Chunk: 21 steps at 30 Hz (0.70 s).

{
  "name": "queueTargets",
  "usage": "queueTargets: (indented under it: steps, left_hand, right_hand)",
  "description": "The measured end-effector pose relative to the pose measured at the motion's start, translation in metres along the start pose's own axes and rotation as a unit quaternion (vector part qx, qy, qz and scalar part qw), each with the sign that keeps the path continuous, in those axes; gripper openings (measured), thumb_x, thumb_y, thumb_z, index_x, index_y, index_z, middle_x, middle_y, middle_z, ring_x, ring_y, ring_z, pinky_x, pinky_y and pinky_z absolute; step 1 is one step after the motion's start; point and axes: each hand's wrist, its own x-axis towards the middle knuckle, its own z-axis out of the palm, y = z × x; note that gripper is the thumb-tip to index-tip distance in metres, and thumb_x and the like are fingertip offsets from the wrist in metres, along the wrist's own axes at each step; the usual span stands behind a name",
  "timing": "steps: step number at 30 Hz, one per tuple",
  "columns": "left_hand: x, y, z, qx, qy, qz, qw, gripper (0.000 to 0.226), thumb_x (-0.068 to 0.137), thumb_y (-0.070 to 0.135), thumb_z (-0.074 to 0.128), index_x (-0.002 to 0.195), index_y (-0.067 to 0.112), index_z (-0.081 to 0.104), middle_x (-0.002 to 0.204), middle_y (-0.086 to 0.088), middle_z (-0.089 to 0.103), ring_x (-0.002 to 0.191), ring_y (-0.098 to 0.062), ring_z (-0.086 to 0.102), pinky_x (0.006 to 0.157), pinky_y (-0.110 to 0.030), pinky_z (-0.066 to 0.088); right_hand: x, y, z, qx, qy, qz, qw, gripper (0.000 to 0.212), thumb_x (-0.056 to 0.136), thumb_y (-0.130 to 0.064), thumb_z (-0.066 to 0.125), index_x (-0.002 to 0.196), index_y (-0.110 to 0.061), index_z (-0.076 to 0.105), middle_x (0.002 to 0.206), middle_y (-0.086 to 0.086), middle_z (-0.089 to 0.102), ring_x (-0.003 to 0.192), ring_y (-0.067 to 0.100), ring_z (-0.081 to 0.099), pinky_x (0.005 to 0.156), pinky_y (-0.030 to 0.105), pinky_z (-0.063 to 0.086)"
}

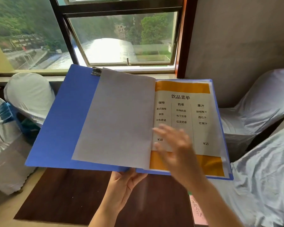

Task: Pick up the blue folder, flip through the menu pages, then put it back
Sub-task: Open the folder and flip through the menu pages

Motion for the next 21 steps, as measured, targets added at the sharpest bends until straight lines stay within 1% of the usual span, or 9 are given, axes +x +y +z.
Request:
queueTargets:
  steps: [2,4,7,9,12,14,17,20,21]
  left_hand:
    - [0.002,0.003,-0.003,-0.015,0.009,-0.010,1.000,0.091,0.040,0.009,0.091,0.121,0.016,0.051,0.105,-0.014,0.070,0.097,-0.036,0.066,0.066,-0.041,0.058]
    - [0.004,0.005,-0.006,-0.026,0.017,-0.013,0.999,0.095,0.036,0.010,0.092,0.121,0.017,0.051,0.103,-0.015,0.071,0.095,-0.035,0.067,0.065,-0.041,0.059]
    - [0.006,0.007,-0.008,-0.036,0.024,-0.006,0.999,0.094,0.039,0.008,0.091,0.123,0.017,0.050,0.102,-0.015,0.071,0.094,-0.034,0.068,0.065,-0.040,0.059]
    - [0.007,0.009,-0.009,-0.033,0.023,0.001,0.999,0.085,0.049,0.004,0.085,0.124,0.016,0.048,0.100,-0.014,0.070,0.091,-0.032,0.069,0.065,-0.039,0.059]
    - [0.007,0.009,-0.010,-0.029,0.020,0.007,0.999,0.079,0.057,0.000,0.078,0.127,0.015,0.043,0.098,-0.013,0.069,0.086,-0.028,0.071,0.064,-0.038,0.059]
    - [0.007,0.008,-0.010,-0.027,0.016,0.010,0.999,0.067,0.066,-0.006,0.066,0.125,0.017,0.043,0.103,-0.014,0.064,0.086,-0.027,0.071,0.063,-0.037,0.059]
    - [0.007,0.008,-0.010,-0.021,0.014,0.011,1.000,0.059,0.069,-0.007,0.054,0.122,0.019,0.047,0.106,-0.014,0.063,0.087,-0.027,0.071,0.060,-0.036,0.059]
    - [0.005,0.009,-0.007,-0.018,0.012,0.013,1.000,0.062,0.064,-0.003,0.059,0.122,0.018,0.047,0.105,-0.013,0.064,0.086,-0.027,0.071,0.059,-0.035,0.059]
    - [0.005,0.008,-0.006,-0.015,0.013,0.013,1.000,0.063,0.066,-0.004,0.057,0.124,0.018,0.045,0.108,-0.014,0.062,0.087,-0.027,0.071,0.060,-0.035,0.059]
  right_hand:
    - [-0.002,0.031,-0.027,-0.112,0.102,0.038,0.988,0.047,0.081,-0.034,0.058,0.127,-0.023,0.050,0.135,0.012,0.047,0.126,0.027,0.042,0.101,0.057,0.035]
    - [-0.008,0.057,-0.056,-0.136,0.082,0.131,0.979,0.067,0.075,-0.025,0.071,0.134,-0.026,0.041,0.139,0.018,0.038,0.127,0.035,0.037,0.099,0.057,0.038]
    - [-0.021,0.079,-0.091,0.133,-0.076,0.283,0.947,0.089,0.061,-0.043,0.078,0.132,-0.052,0.026,0.126,0.001,0.049,0.111,0.024,0.057,0.084,0.047,0.053]
    - [-0.027,0.088,-0.101,0.246,-0.110,0.284,0.920,0.091,0.046,-0.060,0.078,0.126,-0.057,0.034,0.115,-0.005,0.057,0.095,0.016,0.067,0.069,0.035,0.059]
    - [-0.032,0.091,-0.100,0.267,-0.117,0.261,0.920,0.061,0.071,-0.017,0.072,0.119,-0.045,0.049,0.112,0.002,0.065,0.093,0.011,0.068,0.071,0.037,0.060]
    - [-0.034,0.091,-0.095,0.252,-0.098,0.240,0.932,0.050,0.076,-0.002,0.065,0.110,-0.039,0.059,0.106,0.002,0.070,0.091,0.011,0.069,0.072,0.031,0.059]
    - [-0.034,0.093,-0.091,0.233,-0.049,0.209,0.948,0.038,0.077,-0.003,0.067,0.090,-0.038,0.069,0.088,-0.010,0.075,0.081,0.008,0.070,0.065,0.014,0.054]
    - [-0.032,0.092,-0.085,0.213,-0.008,0.192,0.958,0.007,0.074,-0.031,0.069,0.075,-0.037,0.072,0.078,-0.013,0.073,0.074,0.006,0.068,0.064,0.012,0.053]
    - [-0.033,0.091,-0.082,0.187,0.005,0.187,0.964,0.006,0.074,-0.030,0.068,0.073,-0.036,0.070,0.080,-0.009,0.072,0.077,0.008,0.067,0.064,0.013,0.054]
